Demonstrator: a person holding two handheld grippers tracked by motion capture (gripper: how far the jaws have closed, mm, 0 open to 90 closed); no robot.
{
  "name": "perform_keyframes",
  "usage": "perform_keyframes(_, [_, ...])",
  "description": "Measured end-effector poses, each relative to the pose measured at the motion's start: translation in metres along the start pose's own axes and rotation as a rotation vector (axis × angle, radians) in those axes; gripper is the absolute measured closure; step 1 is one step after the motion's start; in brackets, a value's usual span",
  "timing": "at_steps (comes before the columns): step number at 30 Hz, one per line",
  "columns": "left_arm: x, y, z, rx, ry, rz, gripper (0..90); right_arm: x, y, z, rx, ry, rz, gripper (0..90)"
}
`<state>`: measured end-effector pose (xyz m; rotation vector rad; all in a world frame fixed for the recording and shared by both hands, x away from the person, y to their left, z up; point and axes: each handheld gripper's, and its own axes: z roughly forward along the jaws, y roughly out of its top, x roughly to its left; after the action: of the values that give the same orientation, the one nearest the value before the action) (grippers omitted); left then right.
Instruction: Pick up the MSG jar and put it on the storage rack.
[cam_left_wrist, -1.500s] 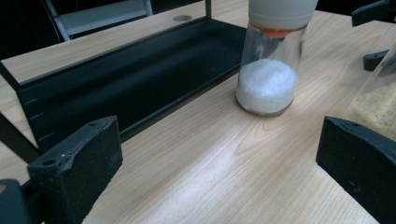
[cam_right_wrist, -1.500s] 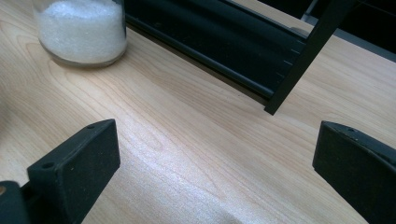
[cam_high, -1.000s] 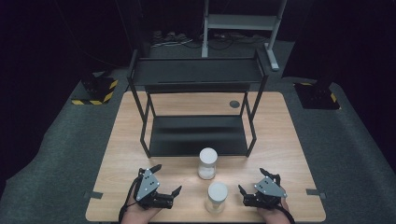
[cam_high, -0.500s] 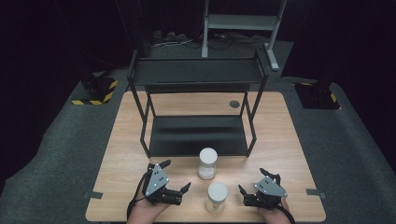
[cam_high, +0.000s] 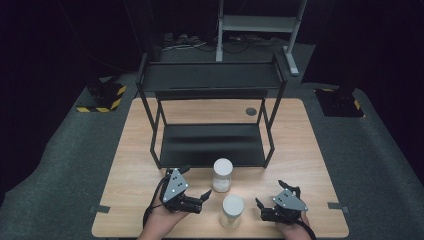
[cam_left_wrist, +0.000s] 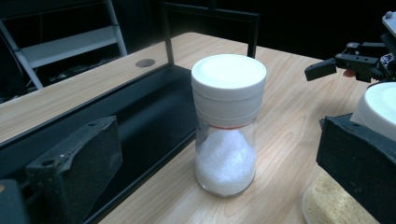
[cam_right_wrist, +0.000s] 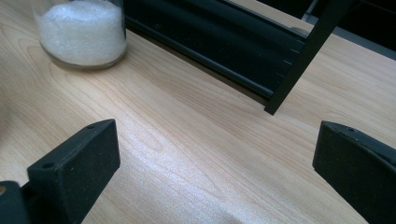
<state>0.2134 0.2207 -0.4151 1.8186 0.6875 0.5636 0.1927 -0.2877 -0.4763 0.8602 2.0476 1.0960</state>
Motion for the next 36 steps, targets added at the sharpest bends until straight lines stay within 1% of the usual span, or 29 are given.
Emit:
perform_keyframes(5, [0.001, 0.001, 0.007, 0.000, -0.008, -0.002, 0.5, 0.000, 0.000, 0.000, 0.000, 0.000, 0.000, 0.0])
perform_keyframes(7, [0.002, 0.001, 0.013, 0.001, -0.011, -0.006, 0.5, 0.000, 0.000, 0.000, 0.000, 0.000, 0.000, 0.0])
perform_keyframes(8, [0.002, 0.001, 0.013, 0.001, -0.011, -0.006, 0.5, 0.000, 0.000, 0.000, 0.000, 0.000, 0.000, 0.0])
perform_keyframes(11, [0.003, 0.001, 0.021, -0.004, -0.024, -0.005, 0.4, 0.000, 0.000, 0.000, 0.000, 0.000, 0.000, 0.0])
perform_keyframes(14, [0.003, 0.001, 0.025, -0.007, -0.029, -0.005, 0.4, 0.000, 0.000, 0.000, 0.000, -0.001, -0.001, 0.0])
perform_keyframes(15, [0.003, 0.002, 0.030, -0.005, -0.030, -0.005, 0.4, 0.000, 0.000, 0.000, 0.000, -0.001, 0.000, 0.0])
perform_keyframes(16, [0.003, 0.002, 0.030, -0.005, -0.030, -0.005, 0.4, 0.000, 0.000, 0.000, 0.000, -0.001, 0.000, 0.0])
perform_keyframes(17, [0.004, 0.002, 0.034, -0.007, -0.035, -0.010, 0.4, 0.000, 0.000, 0.000, 0.000, -0.002, 0.000, 0.0])
perform_keyframes(21, [0.004, 0.002, 0.040, -0.003, -0.040, -0.010, 0.4, 0.000, 0.000, 0.000, 0.000, -0.001, 0.001, 0.0])
perform_keyframes(24, [0.005, 0.002, 0.046, -0.003, -0.043, -0.016, 0.4, -0.001, 0.000, 0.000, -0.001, 0.000, 0.003, 0.0])
perform_keyframes(25, [0.006, 0.000, 0.050, -0.002, -0.048, -0.025, 0.4, -0.001, 0.000, 0.000, -0.002, 0.000, 0.003, 0.0])
perform_keyframes(31, [0.008, -0.001, 0.060, 0.007, -0.055, -0.032, 0.5, -0.001, -0.001, 0.000, -0.003, 0.000, 0.005, 0.0])
perform_keyframes(32, [0.009, -0.002, 0.063, 0.009, -0.058, -0.040, 0.8, -0.001, -0.001, 0.000, -0.003, 0.000, 0.005, 0.0])
perform_keyframes(33, [0.009, -0.002, 0.063, 0.009, -0.058, -0.040, 1.0, -0.001, -0.001, 0.000, -0.003, 0.000, 0.005, 0.0])
perform_keyframes(34, [0.010, -0.004, 0.068, 0.009, -0.067, -0.049, 1.4, -0.001, -0.001, 0.000, -0.003, 0.001, 0.006, 0.0])
perform_keyframes(36, [0.011, -0.004, 0.069, 0.010, -0.069, -0.051, 2.2, -0.001, -0.001, 0.000, -0.003, 0.001, 0.008, 0.0])
